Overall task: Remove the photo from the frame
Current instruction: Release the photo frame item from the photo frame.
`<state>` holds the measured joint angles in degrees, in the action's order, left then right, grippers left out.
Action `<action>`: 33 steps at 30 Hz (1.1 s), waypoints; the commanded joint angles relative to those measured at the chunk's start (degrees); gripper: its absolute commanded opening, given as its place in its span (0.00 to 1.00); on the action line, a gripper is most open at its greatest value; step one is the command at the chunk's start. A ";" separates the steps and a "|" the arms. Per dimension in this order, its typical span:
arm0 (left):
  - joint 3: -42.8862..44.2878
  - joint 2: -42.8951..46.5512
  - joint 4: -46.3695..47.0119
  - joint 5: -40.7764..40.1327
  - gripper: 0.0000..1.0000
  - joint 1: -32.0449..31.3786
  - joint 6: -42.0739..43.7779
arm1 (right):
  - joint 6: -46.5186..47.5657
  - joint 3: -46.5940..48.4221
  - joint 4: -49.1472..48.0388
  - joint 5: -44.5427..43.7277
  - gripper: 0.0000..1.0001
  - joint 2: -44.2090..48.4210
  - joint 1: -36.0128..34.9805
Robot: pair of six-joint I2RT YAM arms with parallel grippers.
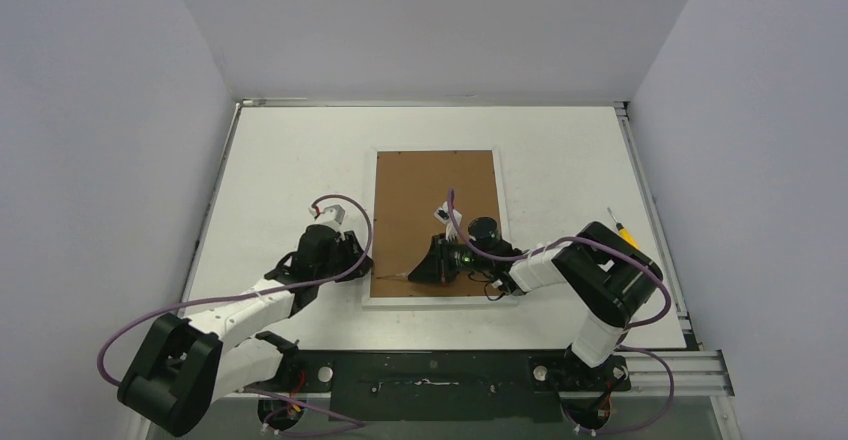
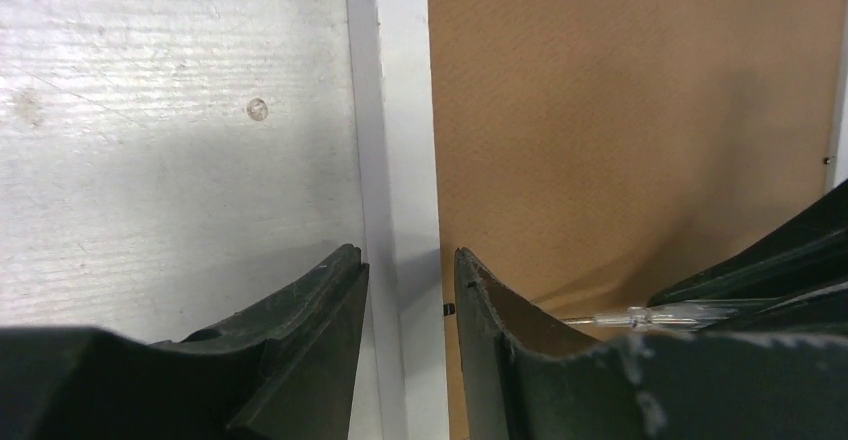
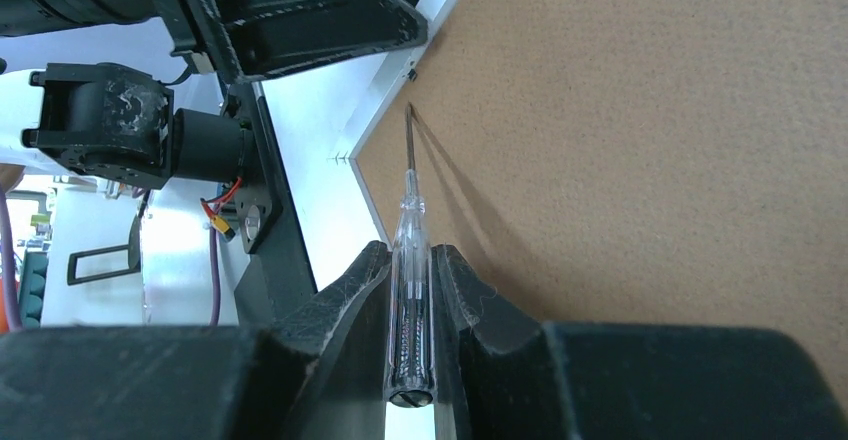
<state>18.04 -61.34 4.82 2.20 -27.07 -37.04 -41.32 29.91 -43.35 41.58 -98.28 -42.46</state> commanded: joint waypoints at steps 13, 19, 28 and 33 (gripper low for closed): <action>3.41 -3.22 1.21 1.45 0.31 -0.73 -1.38 | 0.34 1.90 -2.67 0.66 0.05 -2.26 0.22; 2.62 -2.25 2.28 1.14 0.31 -0.71 -1.47 | -0.84 2.59 -4.47 0.87 0.05 -3.81 0.22; 2.46 -2.05 2.13 0.95 0.28 -0.72 -1.90 | -0.98 2.48 -4.35 1.66 0.05 -3.58 1.36; 2.61 -2.29 2.12 0.82 0.26 -0.74 -1.88 | 0.08 1.56 -2.66 2.11 0.05 -2.16 2.09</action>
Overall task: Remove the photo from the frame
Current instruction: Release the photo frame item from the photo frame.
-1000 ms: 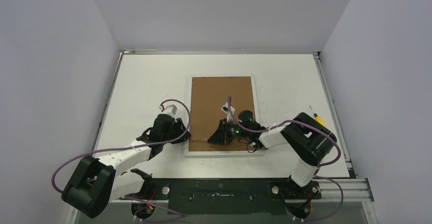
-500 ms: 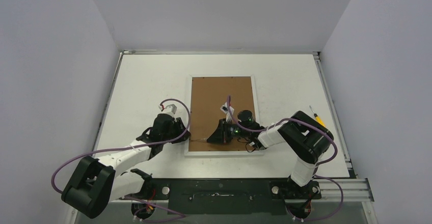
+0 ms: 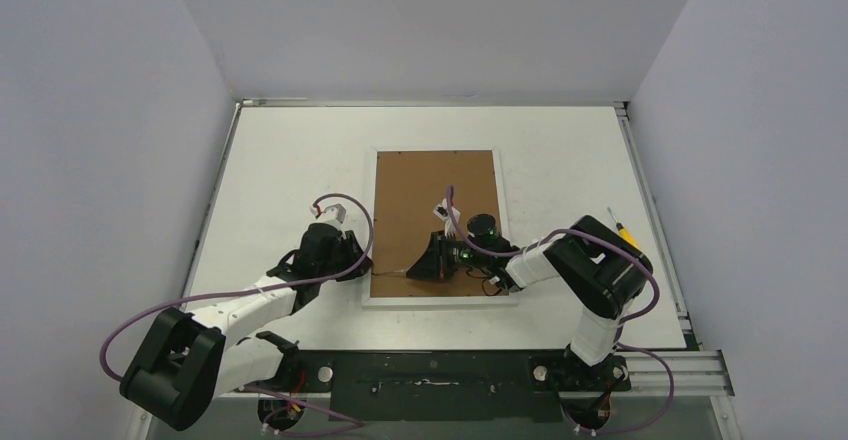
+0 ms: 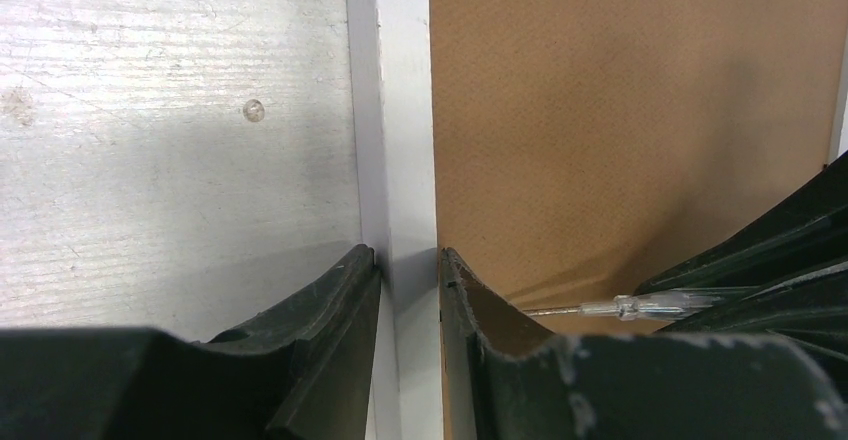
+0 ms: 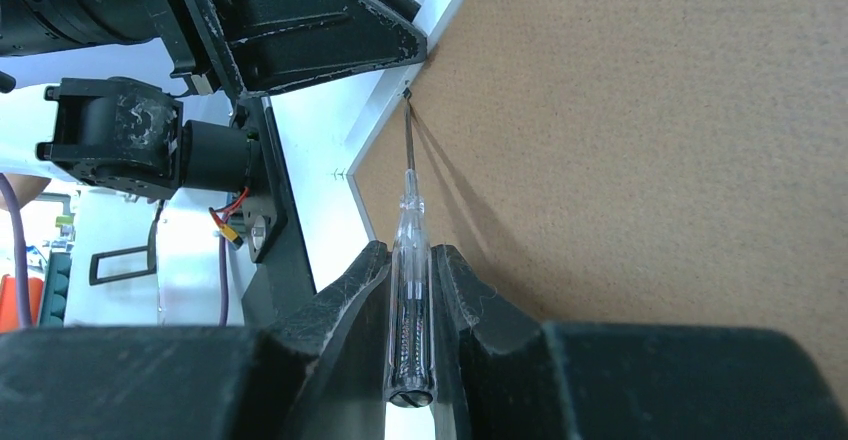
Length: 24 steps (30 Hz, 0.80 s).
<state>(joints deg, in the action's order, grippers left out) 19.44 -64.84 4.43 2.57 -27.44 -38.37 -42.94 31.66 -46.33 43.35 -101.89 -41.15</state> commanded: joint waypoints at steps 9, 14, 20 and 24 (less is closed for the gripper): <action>1.30 1.19 2.53 0.75 0.25 -0.40 -0.60 | 1.10 0.43 -0.76 1.21 0.05 -0.02 1.06; 1.22 1.45 2.43 1.02 0.24 -0.39 -0.80 | 0.67 1.72 -1.29 2.64 0.05 -1.59 0.55; 0.95 1.82 2.57 1.41 0.21 -0.45 -1.31 | 0.34 1.92 -1.99 2.79 0.05 -2.63 0.28; 0.80 2.06 2.62 1.83 0.21 -0.44 -1.69 | -0.15 2.06 -2.69 2.45 0.05 -2.84 0.27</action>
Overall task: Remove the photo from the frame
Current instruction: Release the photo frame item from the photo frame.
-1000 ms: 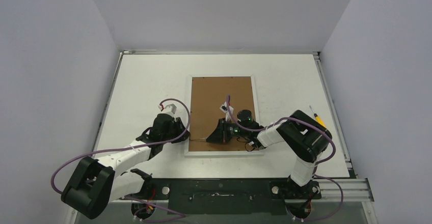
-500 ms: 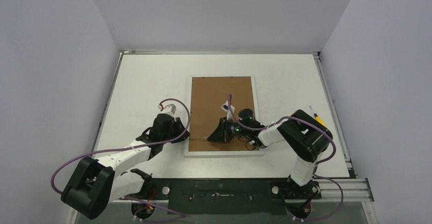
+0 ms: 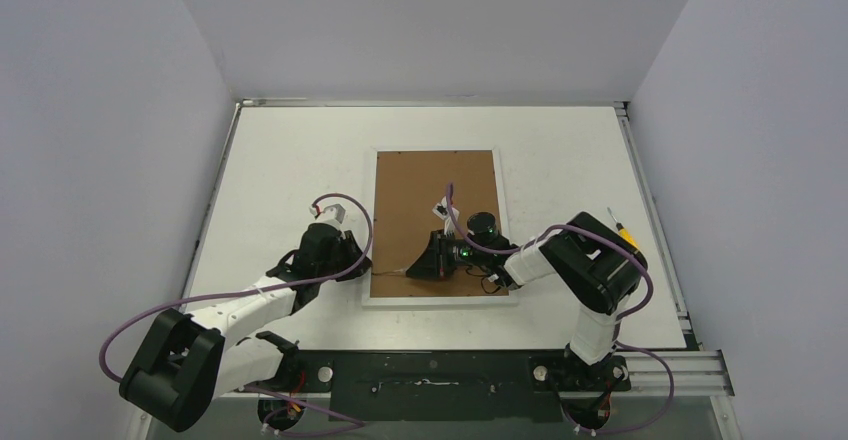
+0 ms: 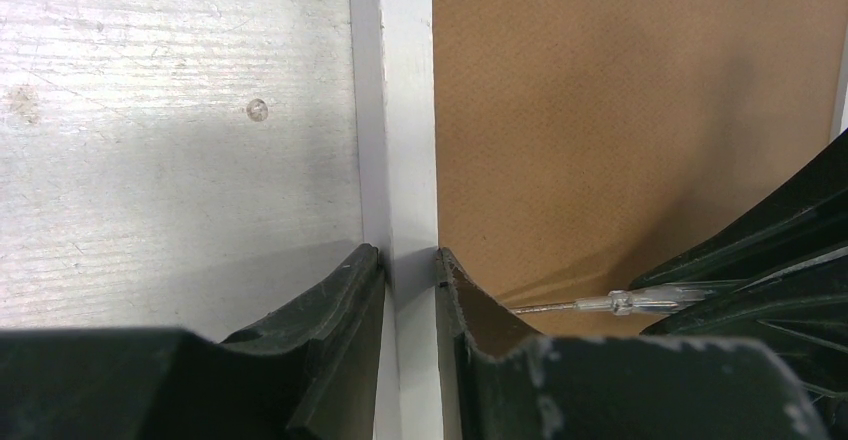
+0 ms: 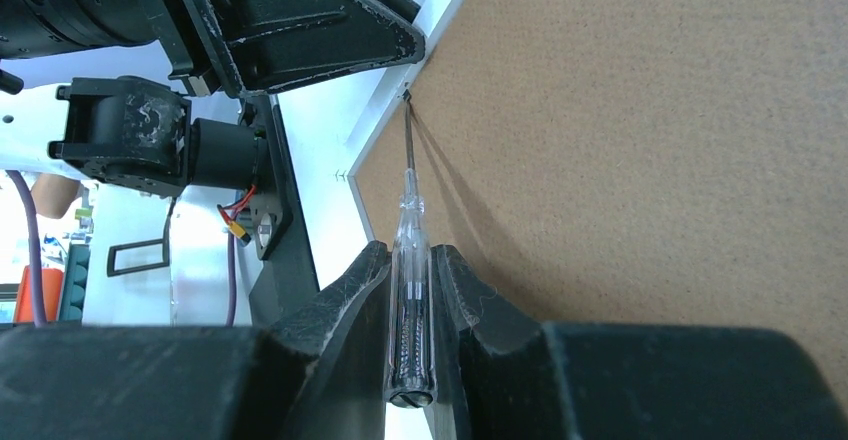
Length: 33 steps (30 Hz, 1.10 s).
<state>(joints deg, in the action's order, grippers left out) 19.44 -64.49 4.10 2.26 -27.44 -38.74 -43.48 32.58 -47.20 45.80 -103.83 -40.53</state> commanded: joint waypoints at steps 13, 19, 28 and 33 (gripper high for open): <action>0.08 2.35 3.04 2.68 0.20 -0.42 -2.26 | -0.31 1.57 -2.73 0.08 0.05 -1.84 -0.18; -0.02 3.04 2.68 2.11 0.20 -0.42 -2.15 | 0.82 0.62 -1.26 0.01 0.05 -0.38 0.45; 0.00 3.20 2.69 2.99 0.19 -0.46 -2.50 | -0.16 1.70 -2.74 -0.10 0.05 -2.04 0.09; -0.55 2.76 3.29 3.59 0.19 -0.42 -2.95 | -0.33 2.87 -2.89 -0.31 0.05 -2.87 -0.83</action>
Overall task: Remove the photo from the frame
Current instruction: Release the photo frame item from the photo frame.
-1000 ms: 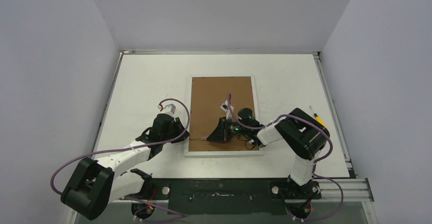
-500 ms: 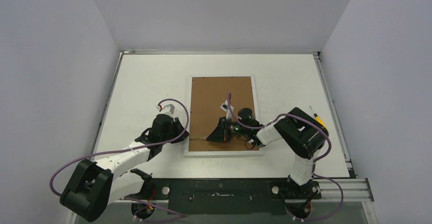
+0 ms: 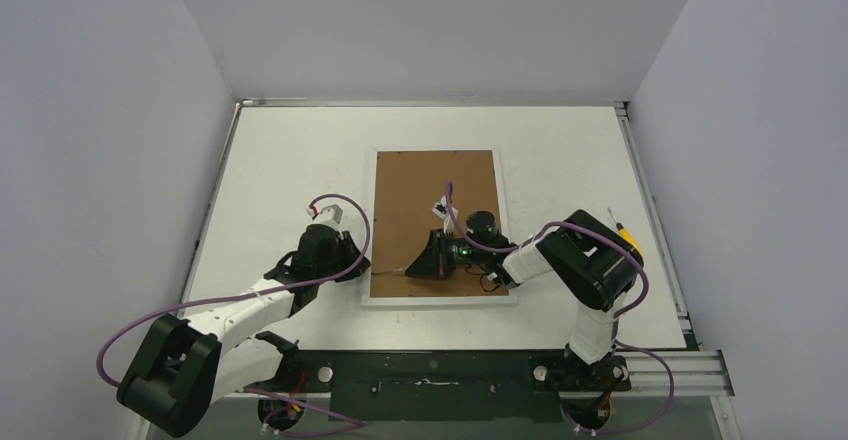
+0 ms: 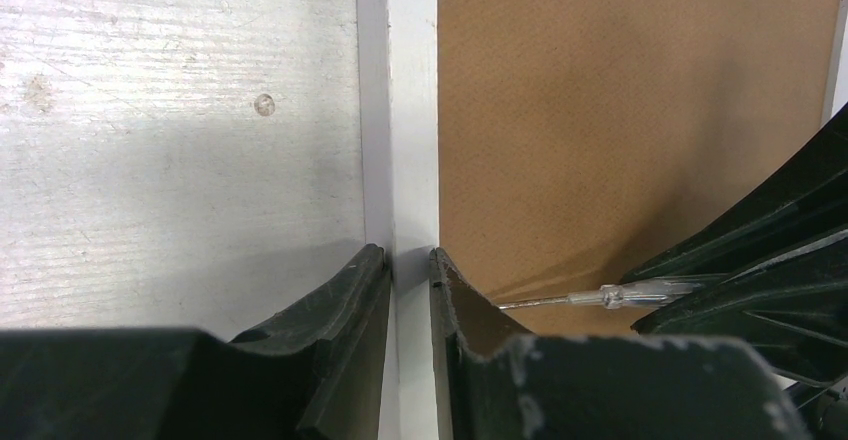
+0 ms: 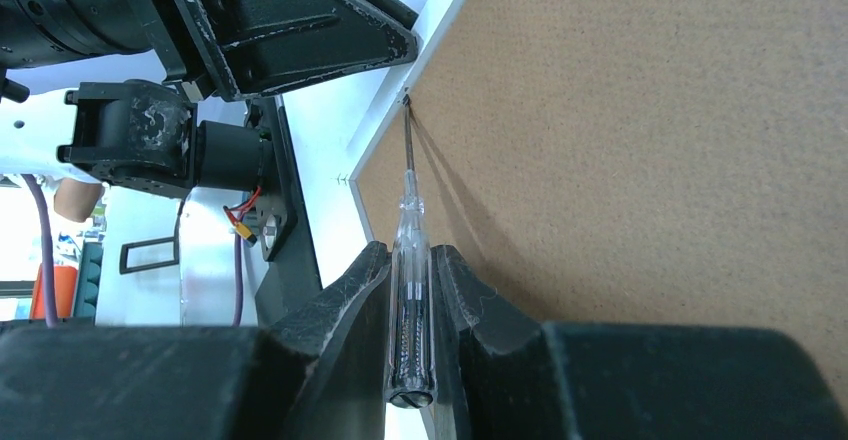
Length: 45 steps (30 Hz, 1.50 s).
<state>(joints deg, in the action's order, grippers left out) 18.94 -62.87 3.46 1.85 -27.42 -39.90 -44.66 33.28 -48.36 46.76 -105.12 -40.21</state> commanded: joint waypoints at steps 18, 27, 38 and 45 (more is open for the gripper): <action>-3.71 -0.18 8.22 3.98 0.15 -2.90 -6.13 | 0.15 5.02 -0.12 -2.72 0.05 -0.46 -3.41; -3.81 -0.96 9.38 3.47 0.15 -4.51 -7.58 | 11.14 16.25 27.82 -10.80 0.05 7.41 -7.22; -3.38 -1.93 9.79 3.38 0.15 -5.93 -9.17 | 14.84 27.58 45.35 -17.33 0.05 8.33 -10.29; -3.77 -1.48 9.69 3.15 0.15 -6.74 -11.53 | 14.27 30.54 48.09 -23.04 0.05 8.92 -13.06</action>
<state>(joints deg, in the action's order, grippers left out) 15.53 -63.86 11.70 -3.66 -31.24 -47.86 -29.23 61.08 0.25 24.71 -98.78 -49.36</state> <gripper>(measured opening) 0.149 0.172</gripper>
